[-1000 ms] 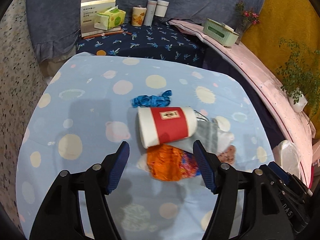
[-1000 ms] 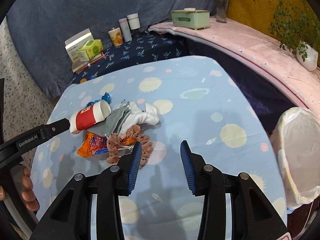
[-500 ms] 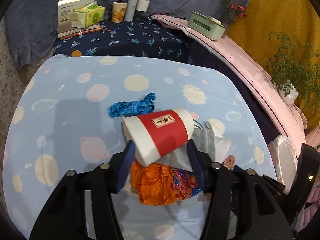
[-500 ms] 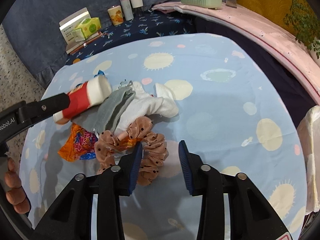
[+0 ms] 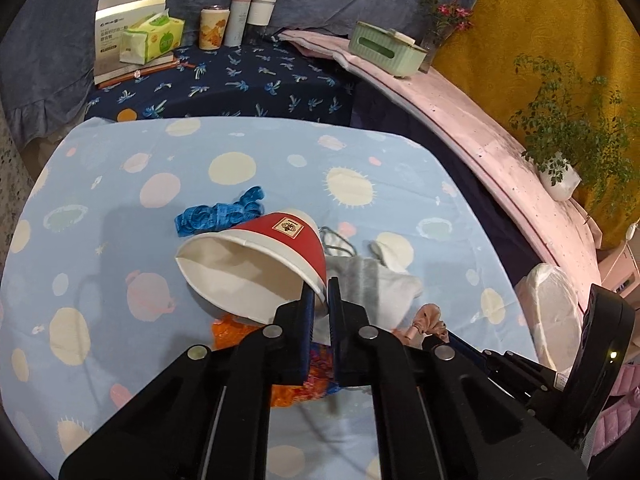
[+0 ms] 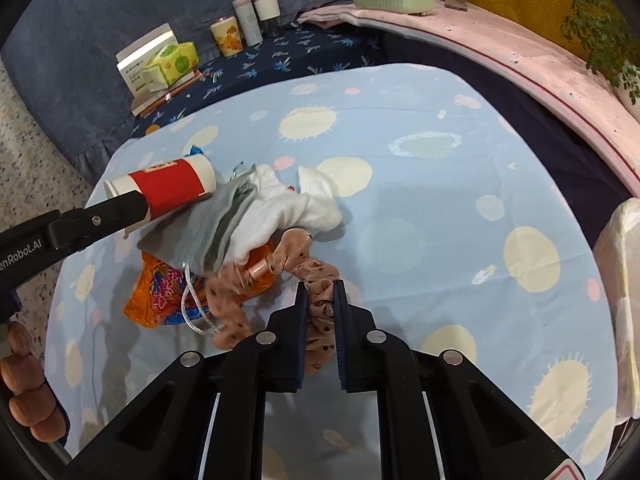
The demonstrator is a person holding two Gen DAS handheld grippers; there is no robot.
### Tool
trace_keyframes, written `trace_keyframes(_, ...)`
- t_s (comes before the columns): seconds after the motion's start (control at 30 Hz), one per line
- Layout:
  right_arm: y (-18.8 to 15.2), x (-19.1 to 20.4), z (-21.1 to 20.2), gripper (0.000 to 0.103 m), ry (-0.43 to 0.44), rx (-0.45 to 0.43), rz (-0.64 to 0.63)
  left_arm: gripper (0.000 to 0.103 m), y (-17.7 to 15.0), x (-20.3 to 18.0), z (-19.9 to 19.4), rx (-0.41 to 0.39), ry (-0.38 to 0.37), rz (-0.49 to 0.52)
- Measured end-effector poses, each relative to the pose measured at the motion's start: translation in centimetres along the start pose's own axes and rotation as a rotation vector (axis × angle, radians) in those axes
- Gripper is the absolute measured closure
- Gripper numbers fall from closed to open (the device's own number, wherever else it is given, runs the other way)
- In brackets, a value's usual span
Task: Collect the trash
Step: 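Carry the cup with the left tool while the right tool carries the scrunchie to the bin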
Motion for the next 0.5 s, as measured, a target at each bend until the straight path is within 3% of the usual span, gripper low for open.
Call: trace_keyframes(0.5, 3.6, -4.2, -10.1, 0.092, -0.001, -0.194, 0.056, 0.097, 1.7, -9.3, -4.9, -0.086, -0.069, 0.089)
Point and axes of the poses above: each gripper's, at about its wrist camera, not at the fingertips, and z roughly the way its jaws point, x to its left, y to its top, the point moved 8 cm from there along z, roughly the way its jaws point, and after that the axes turned 1 degree about z, right-handed, at the moved point
